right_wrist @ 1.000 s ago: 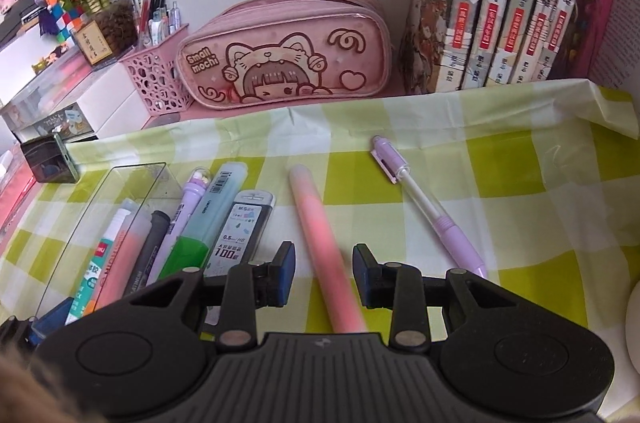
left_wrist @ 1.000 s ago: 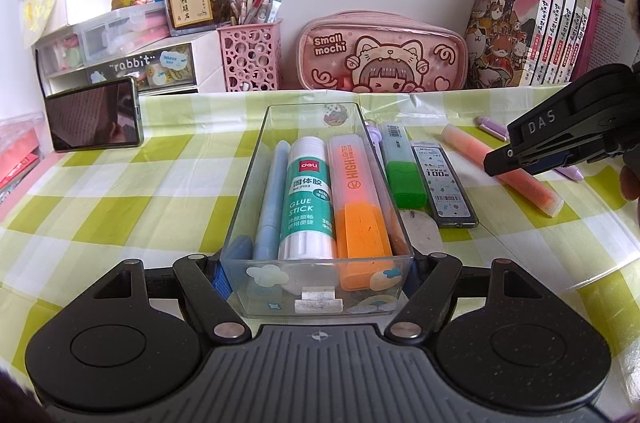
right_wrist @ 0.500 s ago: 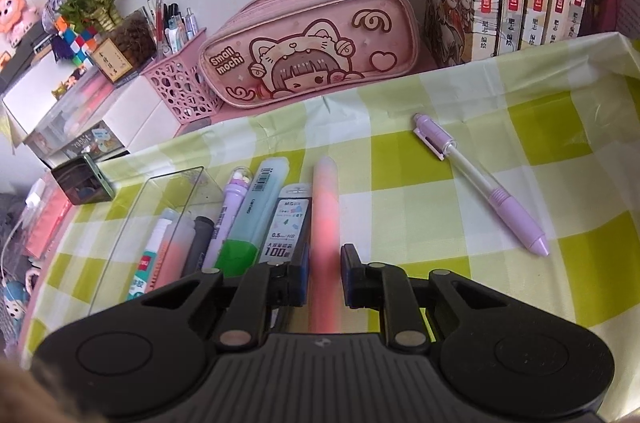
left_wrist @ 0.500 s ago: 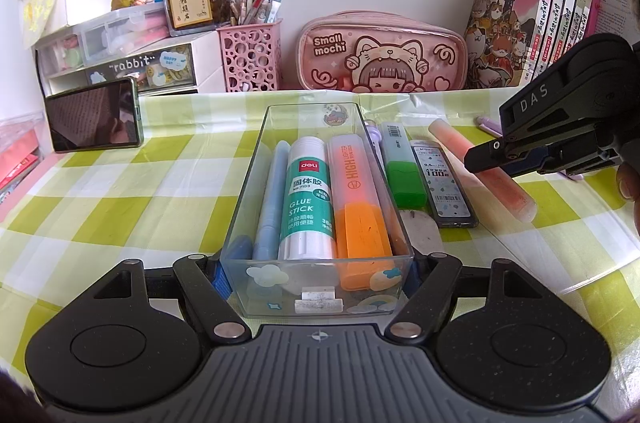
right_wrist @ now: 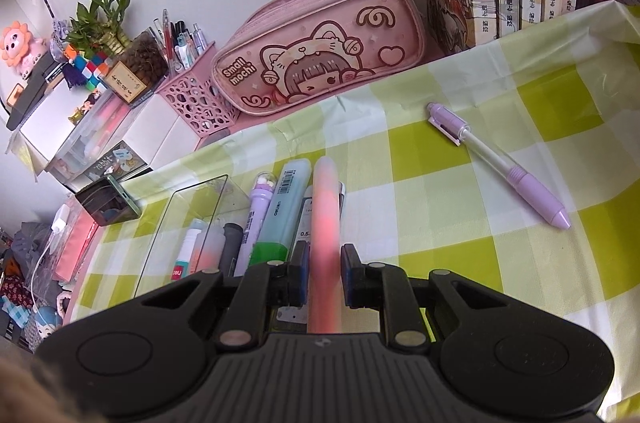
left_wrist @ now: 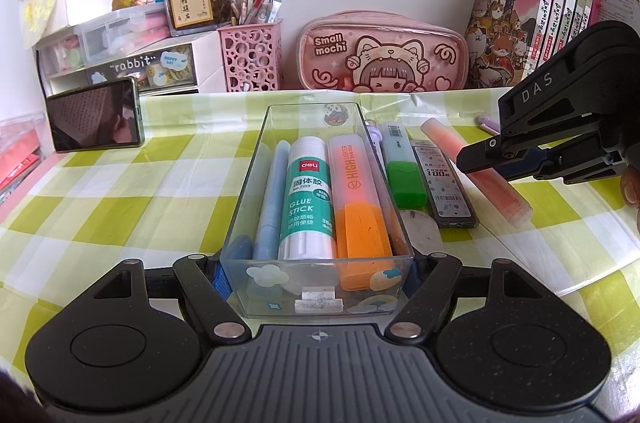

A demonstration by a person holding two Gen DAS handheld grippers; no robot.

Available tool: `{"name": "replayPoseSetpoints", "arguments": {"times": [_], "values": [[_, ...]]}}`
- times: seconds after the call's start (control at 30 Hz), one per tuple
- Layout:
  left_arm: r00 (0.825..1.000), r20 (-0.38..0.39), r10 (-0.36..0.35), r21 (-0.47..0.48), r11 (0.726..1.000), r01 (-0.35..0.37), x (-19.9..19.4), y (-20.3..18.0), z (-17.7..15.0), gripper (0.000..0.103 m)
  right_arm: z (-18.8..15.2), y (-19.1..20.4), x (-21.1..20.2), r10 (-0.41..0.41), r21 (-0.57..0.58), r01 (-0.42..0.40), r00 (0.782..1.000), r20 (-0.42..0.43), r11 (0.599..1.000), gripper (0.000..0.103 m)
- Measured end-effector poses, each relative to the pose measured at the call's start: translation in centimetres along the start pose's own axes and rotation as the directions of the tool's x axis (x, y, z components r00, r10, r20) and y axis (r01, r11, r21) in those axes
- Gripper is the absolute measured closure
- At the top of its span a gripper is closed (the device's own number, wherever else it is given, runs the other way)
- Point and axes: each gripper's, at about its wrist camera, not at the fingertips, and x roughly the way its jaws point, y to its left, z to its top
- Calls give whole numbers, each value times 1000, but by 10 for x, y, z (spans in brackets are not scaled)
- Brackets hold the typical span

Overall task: Organize stationery
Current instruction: 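Grasp the pale pink highlighter with the right tool and lift it, then lower the pink highlighter into the clear box and release it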

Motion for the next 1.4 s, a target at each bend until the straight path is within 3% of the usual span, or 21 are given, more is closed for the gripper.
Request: {"name": "replayPoseSetpoints", "arguments": {"times": [0.13,0.2,0.33,0.67,0.83,1.4], "values": [[998,10,60,39,997,-61,-3,-11,-1,30,-6,4,-1,29,10,-29,1000,-4,1000,71],[997,-1,74,10,997,-74,-4,-12,-1,30,-9,7,-2,42,8,-42,999,-6,999,71],[998,-25,60,-64,996,-62,-4,-7,0,30,-10,11,-8,65,8,-65,998,4,998,71],[997,-15,78,-70,994,-79,-7,-12,-2,30,-4,32,-16,174,5,-174,984,-27,985,71],[997,-11,74,-66,995,-74,-7,-12,-3,30,1,57,-8,229,-21,-232,969,-88,973,71],[998,-7,69,-63,996,-69,-8,-12,-3,30,6,99,32,174,-138,-211,956,-236,968,71]]}}
